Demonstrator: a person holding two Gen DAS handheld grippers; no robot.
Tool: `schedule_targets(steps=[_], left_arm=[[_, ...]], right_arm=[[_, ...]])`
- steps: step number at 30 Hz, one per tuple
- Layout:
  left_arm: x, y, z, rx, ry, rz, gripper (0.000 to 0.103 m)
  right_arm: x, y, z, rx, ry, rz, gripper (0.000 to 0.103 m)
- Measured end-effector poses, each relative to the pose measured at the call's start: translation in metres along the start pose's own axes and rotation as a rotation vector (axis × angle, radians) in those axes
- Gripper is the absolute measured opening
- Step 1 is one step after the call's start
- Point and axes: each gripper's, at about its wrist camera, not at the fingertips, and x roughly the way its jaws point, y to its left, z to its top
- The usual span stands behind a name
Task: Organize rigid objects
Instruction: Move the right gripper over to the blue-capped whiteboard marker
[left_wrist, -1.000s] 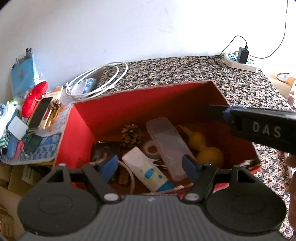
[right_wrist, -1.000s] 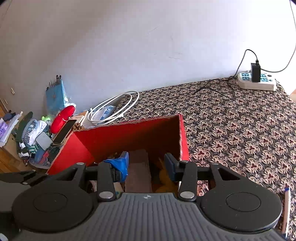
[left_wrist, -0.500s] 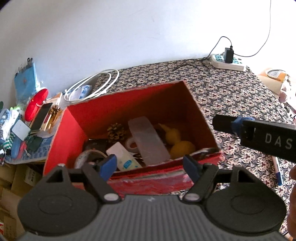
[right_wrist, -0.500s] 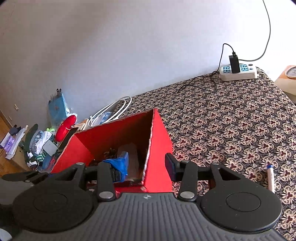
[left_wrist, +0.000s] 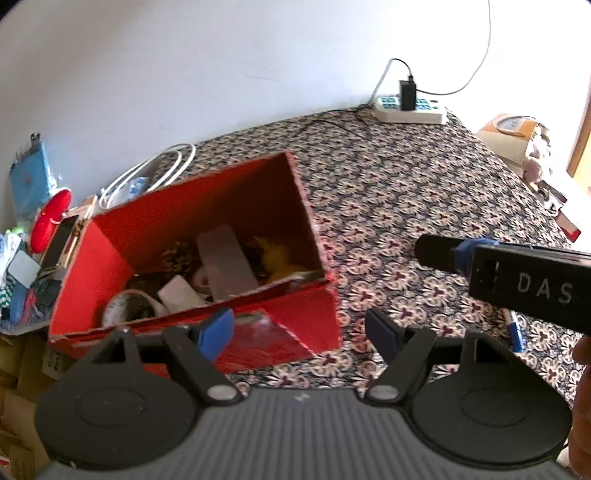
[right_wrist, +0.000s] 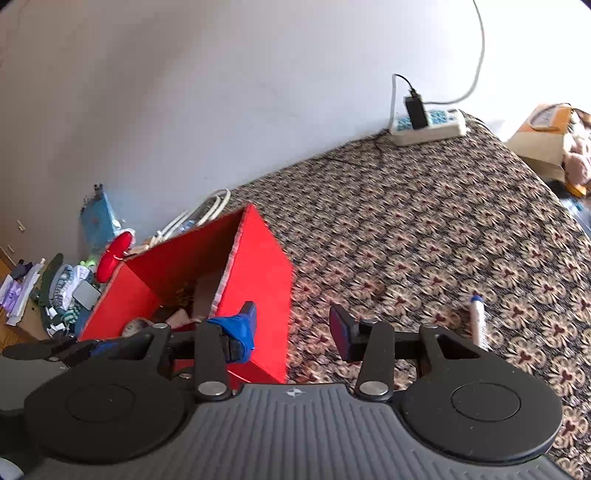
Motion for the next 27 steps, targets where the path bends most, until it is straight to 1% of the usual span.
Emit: schedule_targets(steps=[7,17,27], left_arm=[[0.008,-0.026,-0.008,0.018,0.024,-0.011,0.078],[0.026,-0.05,-0.013,0.042,0.082,-0.029,0.078],[0.044,-0.068,-0.016,0.071,0.138,-0.058,0.078]], right_arm=[[0.0,-0.021,-0.008,0.038,0.049,0.006,0.027],[0.004,-0.047,-0.02,0.075,0.121,-0.005,0.027],[0.003,-0.075,-0.025,0.145,0.151,-0.025,0.027]])
